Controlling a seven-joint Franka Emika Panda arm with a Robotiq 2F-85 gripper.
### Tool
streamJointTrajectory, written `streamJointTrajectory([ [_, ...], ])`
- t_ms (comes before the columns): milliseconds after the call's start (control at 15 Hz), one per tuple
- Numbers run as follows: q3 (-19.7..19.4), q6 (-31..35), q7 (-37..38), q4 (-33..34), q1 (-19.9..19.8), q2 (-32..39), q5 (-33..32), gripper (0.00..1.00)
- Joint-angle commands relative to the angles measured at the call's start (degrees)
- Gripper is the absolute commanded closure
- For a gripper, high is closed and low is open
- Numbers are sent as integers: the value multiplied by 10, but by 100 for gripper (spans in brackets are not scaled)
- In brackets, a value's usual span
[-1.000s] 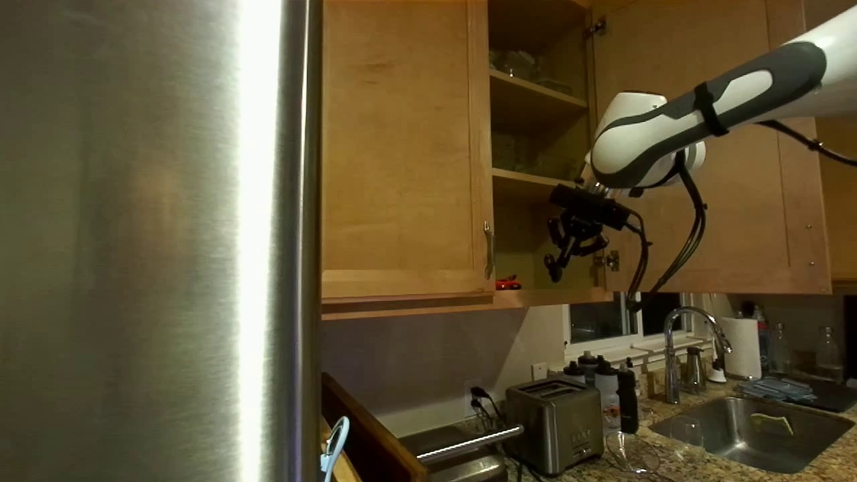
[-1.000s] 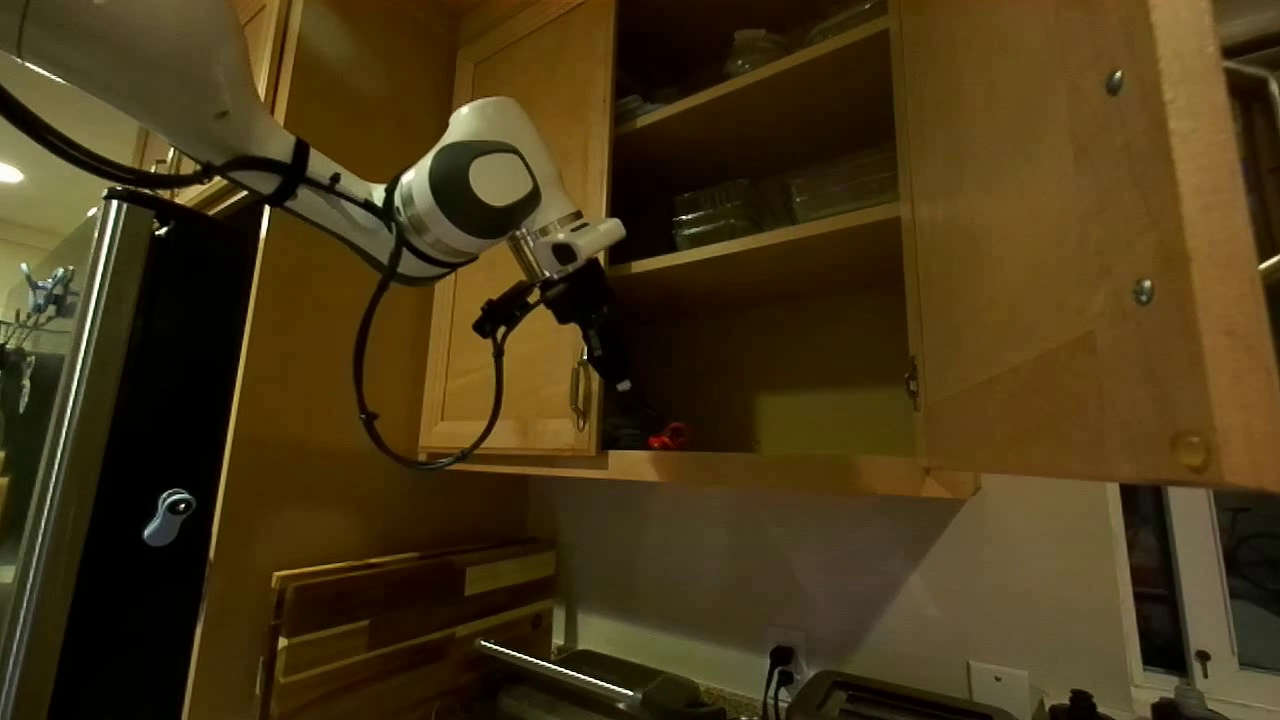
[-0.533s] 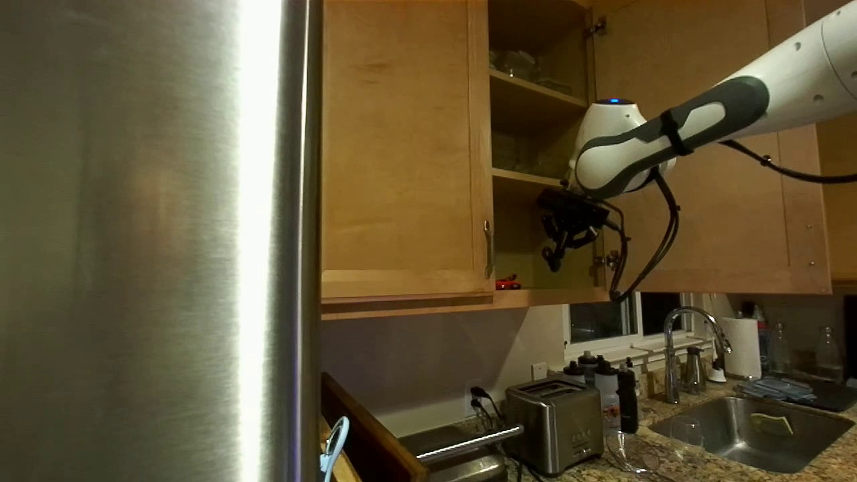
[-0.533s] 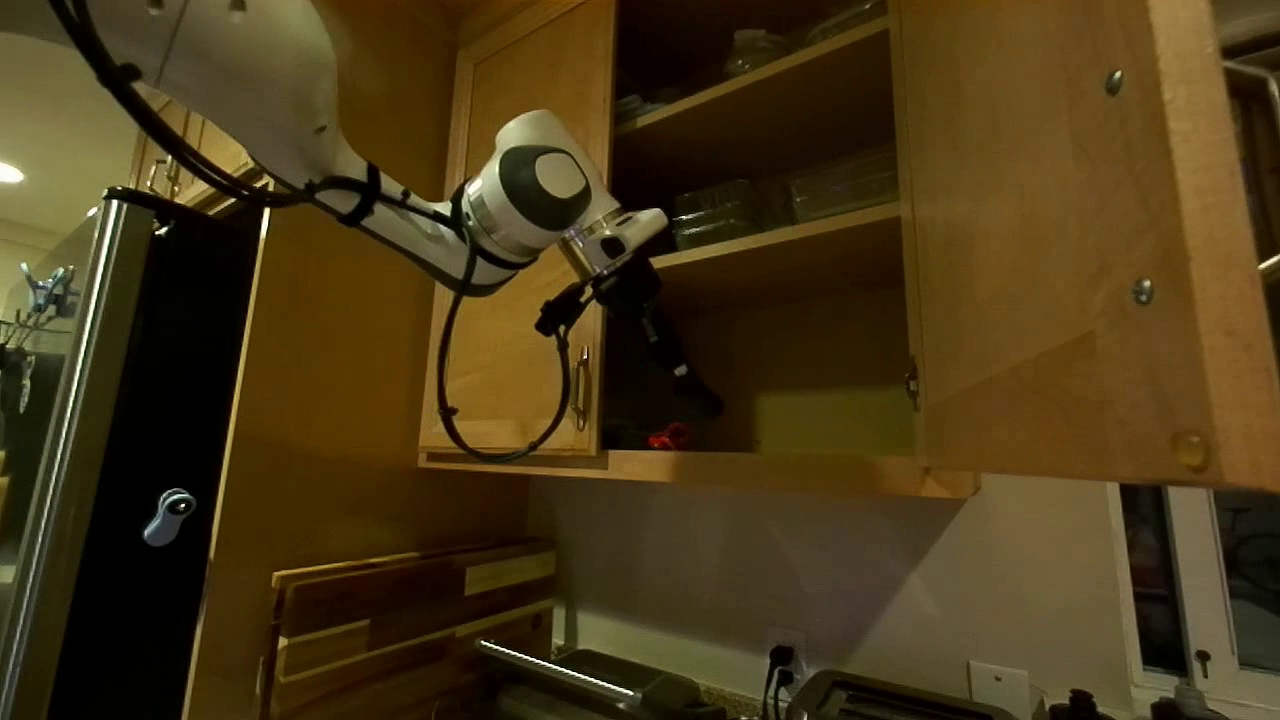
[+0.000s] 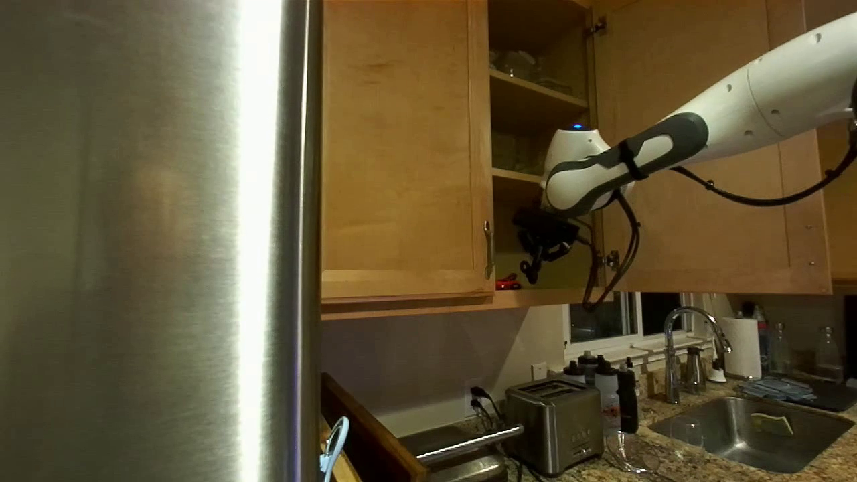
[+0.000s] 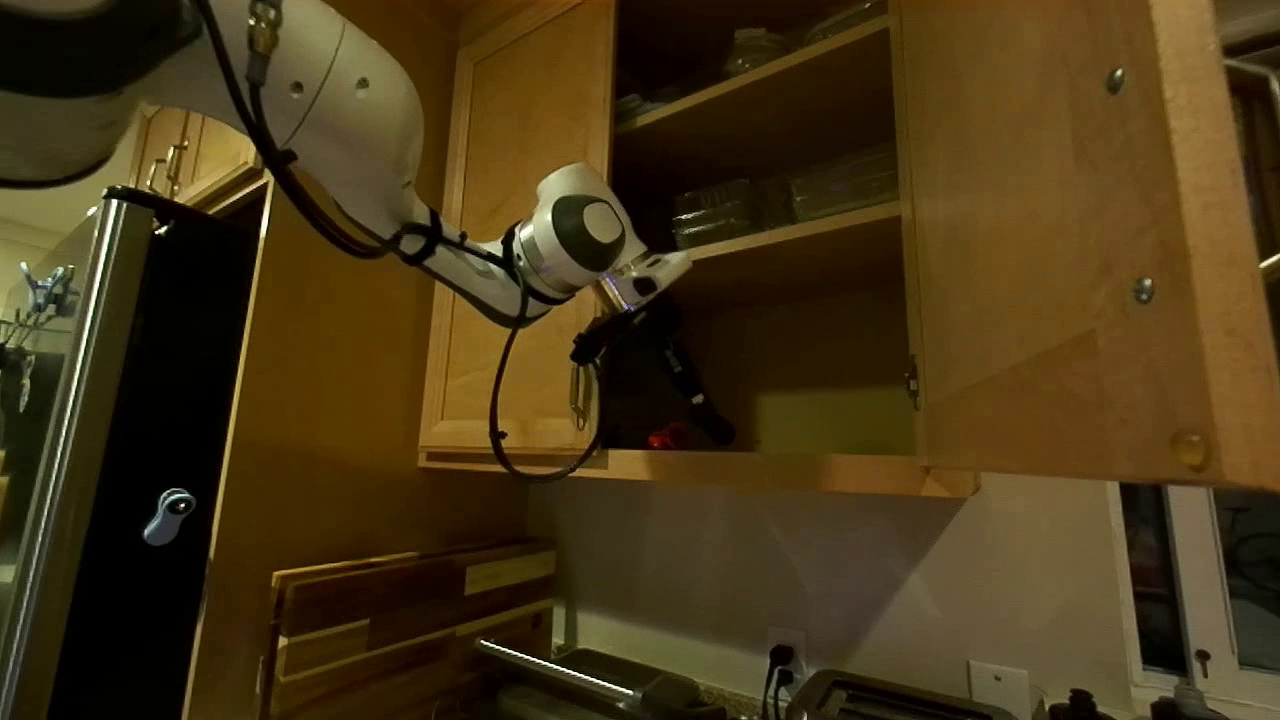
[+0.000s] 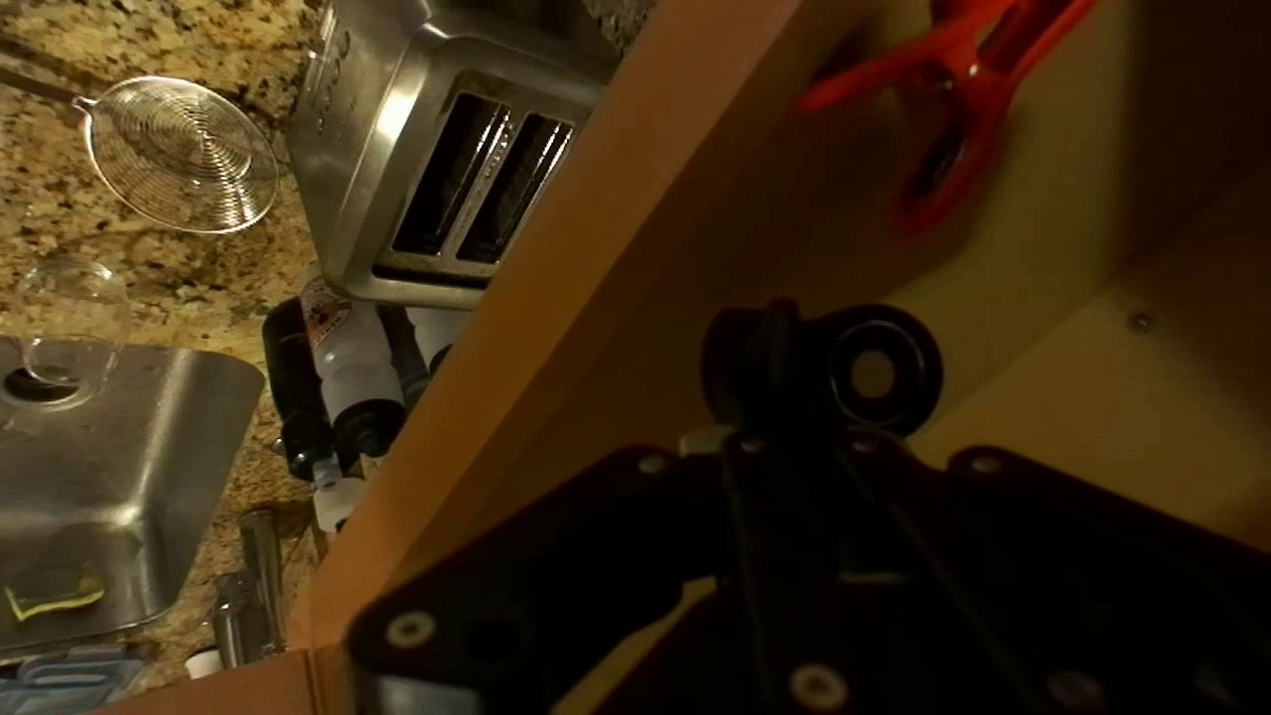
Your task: Take the object and put it in the cabinet, then close the door
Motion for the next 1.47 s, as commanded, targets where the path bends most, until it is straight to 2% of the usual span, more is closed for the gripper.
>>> streamJointTrajectory([
  [0,-35,-11,-16,14,40,12,0,95],
  [67,-40,-14,-22,23,48,21,2,93],
  [400,-48,-13,-22,23,53,23,2,93],
  [467,-48,-13,-22,23,53,23,2,96],
  [867,-60,-7,-25,16,65,19,48,96],
  [933,-61,-8,-22,16,66,18,58,73],
  [1400,-66,-22,-20,11,69,12,91,29],
])
